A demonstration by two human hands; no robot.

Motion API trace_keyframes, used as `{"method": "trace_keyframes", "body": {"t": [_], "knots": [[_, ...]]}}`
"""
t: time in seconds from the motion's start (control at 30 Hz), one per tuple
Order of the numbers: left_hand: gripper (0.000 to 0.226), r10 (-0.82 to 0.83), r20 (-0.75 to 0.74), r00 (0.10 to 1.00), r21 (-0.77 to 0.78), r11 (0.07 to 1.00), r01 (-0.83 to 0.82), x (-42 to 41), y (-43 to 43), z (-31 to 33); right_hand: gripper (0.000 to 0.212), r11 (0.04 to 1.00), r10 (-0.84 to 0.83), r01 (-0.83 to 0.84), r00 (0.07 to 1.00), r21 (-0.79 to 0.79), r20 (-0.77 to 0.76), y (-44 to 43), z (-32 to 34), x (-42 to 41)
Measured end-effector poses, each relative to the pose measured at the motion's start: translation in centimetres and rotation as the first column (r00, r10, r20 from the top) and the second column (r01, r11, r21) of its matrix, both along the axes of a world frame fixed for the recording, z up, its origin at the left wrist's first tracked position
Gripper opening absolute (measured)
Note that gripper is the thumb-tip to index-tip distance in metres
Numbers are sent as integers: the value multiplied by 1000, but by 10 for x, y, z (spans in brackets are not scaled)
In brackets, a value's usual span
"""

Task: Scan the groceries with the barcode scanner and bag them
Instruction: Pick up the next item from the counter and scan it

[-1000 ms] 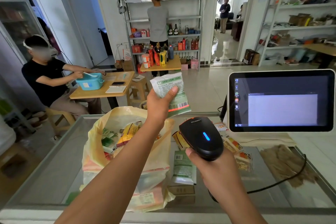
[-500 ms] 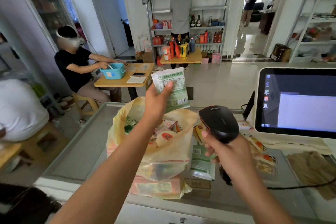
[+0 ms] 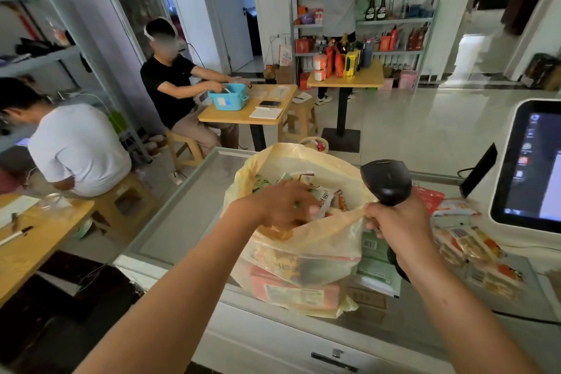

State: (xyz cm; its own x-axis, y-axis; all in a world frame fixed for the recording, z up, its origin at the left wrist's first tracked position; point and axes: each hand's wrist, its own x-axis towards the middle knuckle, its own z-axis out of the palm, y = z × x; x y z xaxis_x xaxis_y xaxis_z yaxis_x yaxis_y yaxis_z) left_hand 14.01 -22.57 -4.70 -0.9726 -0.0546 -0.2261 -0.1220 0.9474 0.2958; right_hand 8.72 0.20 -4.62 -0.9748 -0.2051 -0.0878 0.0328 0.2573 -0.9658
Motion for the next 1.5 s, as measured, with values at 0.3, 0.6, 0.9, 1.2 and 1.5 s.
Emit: {"method": "trace_keyframes", "body": {"t": [0.3,0.6,0.9,1.2,1.5], "knots": [[40,-19,-37,999,-176,984,12,7,9,-11,11,996,-49,47,999,-70,-25,12,8,-4],[17,-18,-274,961,388,913,128,-1,29,15,15,995,20,-25,998,-96,-56,27,7,2],[23,-110,-598,794,375,837,398,-29,117,54,15,961,-12,-15,995,-276,-95,73,47,2],[47,64,-115,991,352,936,-19,-76,210,-52,16,933,-169,222,965,-281,202,142,-6,7],[113,428,276,861,22,893,-450,-80,222,-152,17,950,-96,208,904,-232,417,170,-57,-6]]}}
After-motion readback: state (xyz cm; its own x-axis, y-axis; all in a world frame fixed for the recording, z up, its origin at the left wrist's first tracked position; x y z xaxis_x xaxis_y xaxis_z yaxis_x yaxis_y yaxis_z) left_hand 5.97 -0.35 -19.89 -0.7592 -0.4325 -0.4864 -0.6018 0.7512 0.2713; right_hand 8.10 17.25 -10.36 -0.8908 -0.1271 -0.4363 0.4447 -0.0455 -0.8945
